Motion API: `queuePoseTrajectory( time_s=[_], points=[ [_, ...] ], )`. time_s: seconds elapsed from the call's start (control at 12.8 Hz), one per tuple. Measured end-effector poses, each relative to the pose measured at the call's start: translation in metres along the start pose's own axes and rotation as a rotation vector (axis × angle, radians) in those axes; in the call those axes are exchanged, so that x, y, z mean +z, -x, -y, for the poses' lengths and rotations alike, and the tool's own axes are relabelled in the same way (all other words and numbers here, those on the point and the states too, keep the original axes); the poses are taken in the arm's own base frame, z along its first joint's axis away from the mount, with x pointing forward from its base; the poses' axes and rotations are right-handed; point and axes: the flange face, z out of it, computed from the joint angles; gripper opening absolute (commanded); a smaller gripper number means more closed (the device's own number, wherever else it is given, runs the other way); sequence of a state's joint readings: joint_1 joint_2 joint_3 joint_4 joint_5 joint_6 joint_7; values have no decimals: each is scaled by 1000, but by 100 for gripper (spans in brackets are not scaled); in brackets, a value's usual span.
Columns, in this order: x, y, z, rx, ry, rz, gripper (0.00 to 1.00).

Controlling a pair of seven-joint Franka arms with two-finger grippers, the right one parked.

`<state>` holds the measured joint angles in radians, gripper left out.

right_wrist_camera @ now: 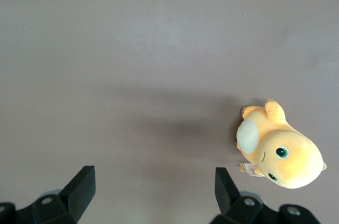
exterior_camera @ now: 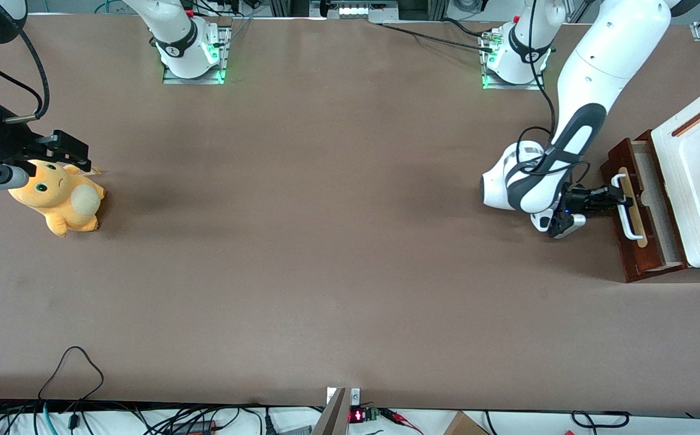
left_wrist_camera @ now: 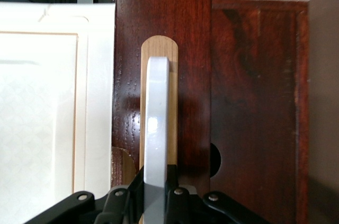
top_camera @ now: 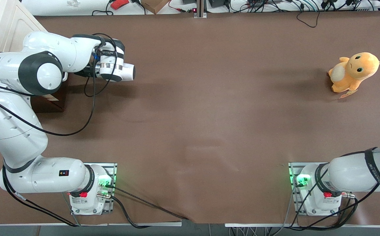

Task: Open lower drawer with left arm only
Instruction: 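Pull the handle outward with the left gripper, sliding the drawer open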

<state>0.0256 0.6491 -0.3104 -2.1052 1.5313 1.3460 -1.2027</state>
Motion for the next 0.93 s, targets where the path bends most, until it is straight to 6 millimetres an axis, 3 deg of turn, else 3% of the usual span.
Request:
queuePoseTrajectory(
  time_s=[0.23,0.54,0.62,0.7,0.93],
  points=[
    [-23,2,-3,9,-4,-39,0],
    [-38,4,-5,12,-8,-63,1],
    [-40,4,-5,13,-8,-68,8],
    [-41,4,-5,14,-9,-69,28],
    [-47,1,-3,6,-8,-78,75]
  ],
)
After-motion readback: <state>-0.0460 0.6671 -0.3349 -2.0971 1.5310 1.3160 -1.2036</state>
